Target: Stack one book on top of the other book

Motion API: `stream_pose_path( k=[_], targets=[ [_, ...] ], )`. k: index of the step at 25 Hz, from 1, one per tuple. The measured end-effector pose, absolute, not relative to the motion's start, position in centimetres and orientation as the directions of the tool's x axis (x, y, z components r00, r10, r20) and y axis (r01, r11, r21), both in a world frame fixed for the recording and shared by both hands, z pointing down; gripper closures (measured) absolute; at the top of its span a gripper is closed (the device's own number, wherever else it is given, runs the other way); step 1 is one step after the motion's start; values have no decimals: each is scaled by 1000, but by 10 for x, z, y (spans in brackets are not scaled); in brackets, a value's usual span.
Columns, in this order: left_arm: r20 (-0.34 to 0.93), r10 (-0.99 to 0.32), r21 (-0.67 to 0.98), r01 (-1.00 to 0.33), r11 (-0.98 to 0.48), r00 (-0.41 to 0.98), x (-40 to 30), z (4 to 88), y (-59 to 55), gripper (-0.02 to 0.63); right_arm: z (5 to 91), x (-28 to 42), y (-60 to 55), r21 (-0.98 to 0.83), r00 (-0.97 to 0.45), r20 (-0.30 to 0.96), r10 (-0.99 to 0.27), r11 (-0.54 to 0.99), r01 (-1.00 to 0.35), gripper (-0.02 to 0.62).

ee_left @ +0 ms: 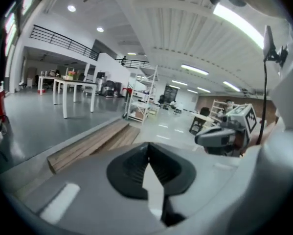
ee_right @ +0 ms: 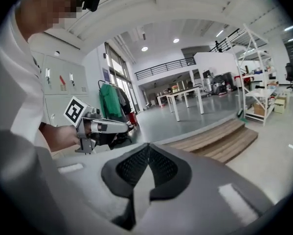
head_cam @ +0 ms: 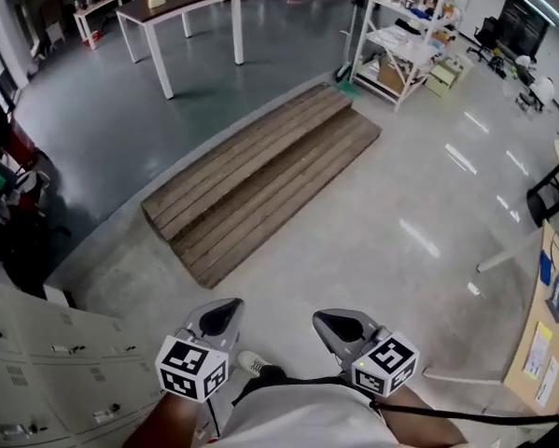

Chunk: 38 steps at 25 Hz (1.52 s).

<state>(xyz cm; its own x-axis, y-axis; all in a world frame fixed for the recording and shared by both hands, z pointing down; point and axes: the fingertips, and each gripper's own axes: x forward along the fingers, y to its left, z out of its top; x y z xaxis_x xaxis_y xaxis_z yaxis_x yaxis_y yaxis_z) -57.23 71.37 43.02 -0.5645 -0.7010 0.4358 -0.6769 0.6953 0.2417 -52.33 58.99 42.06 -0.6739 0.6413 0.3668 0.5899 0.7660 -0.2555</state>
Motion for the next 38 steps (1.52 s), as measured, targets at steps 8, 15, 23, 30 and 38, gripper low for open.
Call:
stream_pose_path(
  k=[8,15,23,30,38],
  targets=[
    [412,-846,266,-844,466,-337,-505,434,527,601,419,-425,431,-233,-838,358,412,909,347,595],
    [425,-900,281,-933,227,-91,-416,446,394,601,419,-328,321,-221,-917,351,188,968,114,595],
    [421,-891,263,-963,-58,169,-314,433,280,601,405,-216,233,-231,-952,293,-94,959,-166,595],
    [438,-835,250,-937,-245,335,-262,426,230,601,401,-156,201,-258,-920,273,-280,900,-350,595],
    [465,-738,257,-872,-416,489,-218,434,180,601,407,-115,168,-280,-857,283,-432,817,-504,595]
  ],
)
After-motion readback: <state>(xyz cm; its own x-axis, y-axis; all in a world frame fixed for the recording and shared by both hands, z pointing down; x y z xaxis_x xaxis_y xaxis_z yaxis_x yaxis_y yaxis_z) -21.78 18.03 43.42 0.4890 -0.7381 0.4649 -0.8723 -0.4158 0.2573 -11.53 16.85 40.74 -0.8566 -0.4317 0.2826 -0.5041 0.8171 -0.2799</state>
